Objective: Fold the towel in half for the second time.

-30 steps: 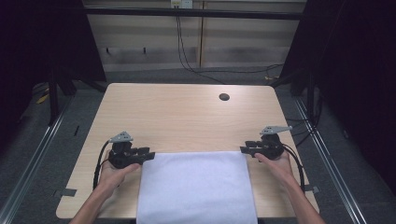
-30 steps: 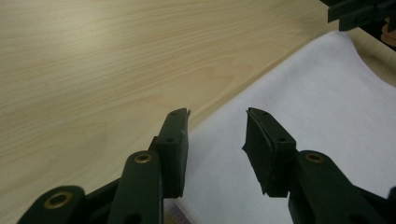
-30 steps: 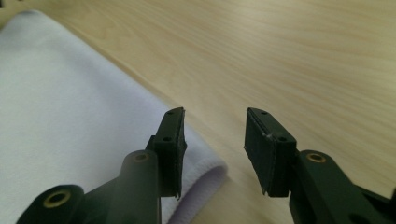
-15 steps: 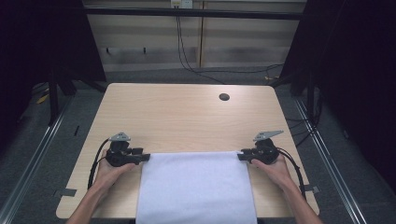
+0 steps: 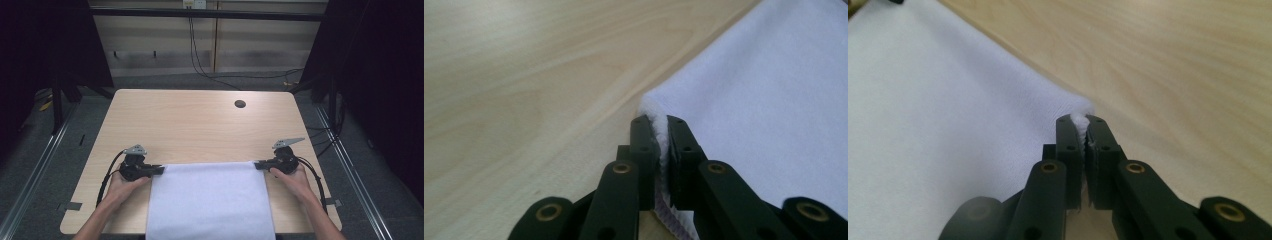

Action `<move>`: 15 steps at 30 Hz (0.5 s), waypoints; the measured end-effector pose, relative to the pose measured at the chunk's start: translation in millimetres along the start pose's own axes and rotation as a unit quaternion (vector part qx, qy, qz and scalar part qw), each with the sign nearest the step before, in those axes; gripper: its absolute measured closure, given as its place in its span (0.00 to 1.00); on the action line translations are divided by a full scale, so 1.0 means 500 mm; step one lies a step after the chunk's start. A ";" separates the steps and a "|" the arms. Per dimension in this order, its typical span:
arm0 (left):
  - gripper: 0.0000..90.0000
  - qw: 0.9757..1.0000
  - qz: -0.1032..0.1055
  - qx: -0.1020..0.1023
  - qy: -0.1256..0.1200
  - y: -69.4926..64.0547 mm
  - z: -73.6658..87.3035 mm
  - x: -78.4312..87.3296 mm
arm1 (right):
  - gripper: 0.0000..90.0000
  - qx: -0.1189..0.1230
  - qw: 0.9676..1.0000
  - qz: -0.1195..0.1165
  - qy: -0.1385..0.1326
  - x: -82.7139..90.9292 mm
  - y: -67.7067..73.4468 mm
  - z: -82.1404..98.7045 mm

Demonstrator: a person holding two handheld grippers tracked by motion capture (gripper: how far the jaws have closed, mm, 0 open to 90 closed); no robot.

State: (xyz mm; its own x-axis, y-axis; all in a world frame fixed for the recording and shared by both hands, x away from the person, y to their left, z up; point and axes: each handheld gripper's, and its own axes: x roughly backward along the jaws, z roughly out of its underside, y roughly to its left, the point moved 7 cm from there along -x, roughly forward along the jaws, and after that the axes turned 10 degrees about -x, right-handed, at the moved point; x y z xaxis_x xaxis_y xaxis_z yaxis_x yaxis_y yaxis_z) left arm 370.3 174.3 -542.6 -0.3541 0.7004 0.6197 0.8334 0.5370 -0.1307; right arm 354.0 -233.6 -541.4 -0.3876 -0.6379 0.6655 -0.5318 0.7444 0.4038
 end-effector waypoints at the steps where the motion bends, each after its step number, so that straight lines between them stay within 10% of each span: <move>1: 0.93 1.000 -0.006 0.001 -0.015 0.000 -0.011 0.007 | 0.96 -0.007 1.000 -0.008 -0.014 0.008 0.003 -0.009; 15: 0.93 0.995 -0.037 -0.002 -0.098 0.083 -0.190 0.021 | 0.97 0.014 0.994 0.013 -0.108 0.080 0.011 -0.191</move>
State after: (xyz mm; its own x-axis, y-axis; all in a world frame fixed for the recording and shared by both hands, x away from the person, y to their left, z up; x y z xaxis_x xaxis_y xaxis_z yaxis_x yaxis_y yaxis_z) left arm 441.6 159.4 -468.2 -0.4903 0.7369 0.4654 0.8035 0.5891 -0.0862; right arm 407.6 -236.2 -452.7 -0.5528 -0.6483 0.5236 -0.5389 0.7574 0.3688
